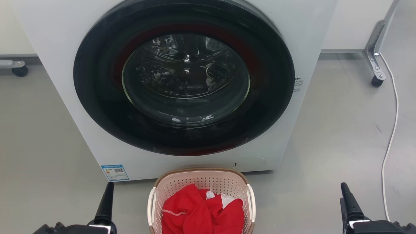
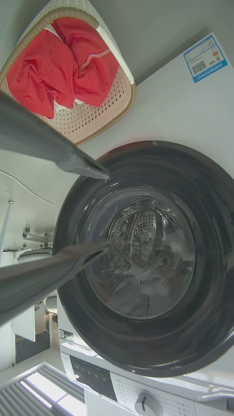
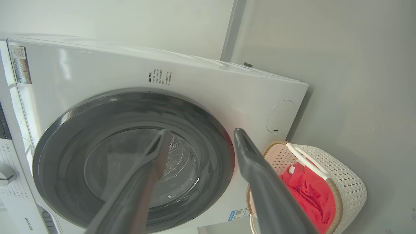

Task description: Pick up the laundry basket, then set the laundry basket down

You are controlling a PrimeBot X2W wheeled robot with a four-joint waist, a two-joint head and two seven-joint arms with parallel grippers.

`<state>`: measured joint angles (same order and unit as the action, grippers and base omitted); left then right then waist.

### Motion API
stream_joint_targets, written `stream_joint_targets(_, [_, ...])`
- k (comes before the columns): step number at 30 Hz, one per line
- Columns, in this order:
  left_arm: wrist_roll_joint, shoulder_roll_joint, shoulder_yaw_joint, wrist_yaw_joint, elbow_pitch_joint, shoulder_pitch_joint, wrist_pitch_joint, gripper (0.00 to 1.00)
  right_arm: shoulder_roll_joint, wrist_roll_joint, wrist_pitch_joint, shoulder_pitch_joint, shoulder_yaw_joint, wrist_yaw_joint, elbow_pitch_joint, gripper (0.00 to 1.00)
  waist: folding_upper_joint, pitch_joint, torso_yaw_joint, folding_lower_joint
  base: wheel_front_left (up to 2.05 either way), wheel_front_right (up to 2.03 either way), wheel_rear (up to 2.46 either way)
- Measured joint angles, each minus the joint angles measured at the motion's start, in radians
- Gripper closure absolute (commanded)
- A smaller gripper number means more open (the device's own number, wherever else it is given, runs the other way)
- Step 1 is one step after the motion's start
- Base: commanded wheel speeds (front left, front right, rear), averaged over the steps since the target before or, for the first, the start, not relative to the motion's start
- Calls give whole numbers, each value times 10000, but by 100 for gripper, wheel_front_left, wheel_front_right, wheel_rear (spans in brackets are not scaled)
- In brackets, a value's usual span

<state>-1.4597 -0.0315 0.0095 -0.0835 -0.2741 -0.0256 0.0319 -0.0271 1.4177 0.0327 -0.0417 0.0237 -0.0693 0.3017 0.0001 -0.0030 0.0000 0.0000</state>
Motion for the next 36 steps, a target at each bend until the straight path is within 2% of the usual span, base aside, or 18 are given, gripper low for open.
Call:
stream_joint_targets(8, [1588,-33,-431,299,318,34,-276,0,-29,-1511,-268,3,-485,219,-207,0,0,-61,4,0,0,0,0])
stream_joint_targets(20, [4096,-376,-1137,635,637,109,-702,0,-171,-3722,-709,55,-1212,531,-430,0,0,-150,6,0,0,0,0])
stream_joint_targets(36, [6905,-589,-1649,1035,1156,325,-1313,0,-203,-6261,-1313,151,-1818,951,-752,0,0,-240,11,0,0,0,0])
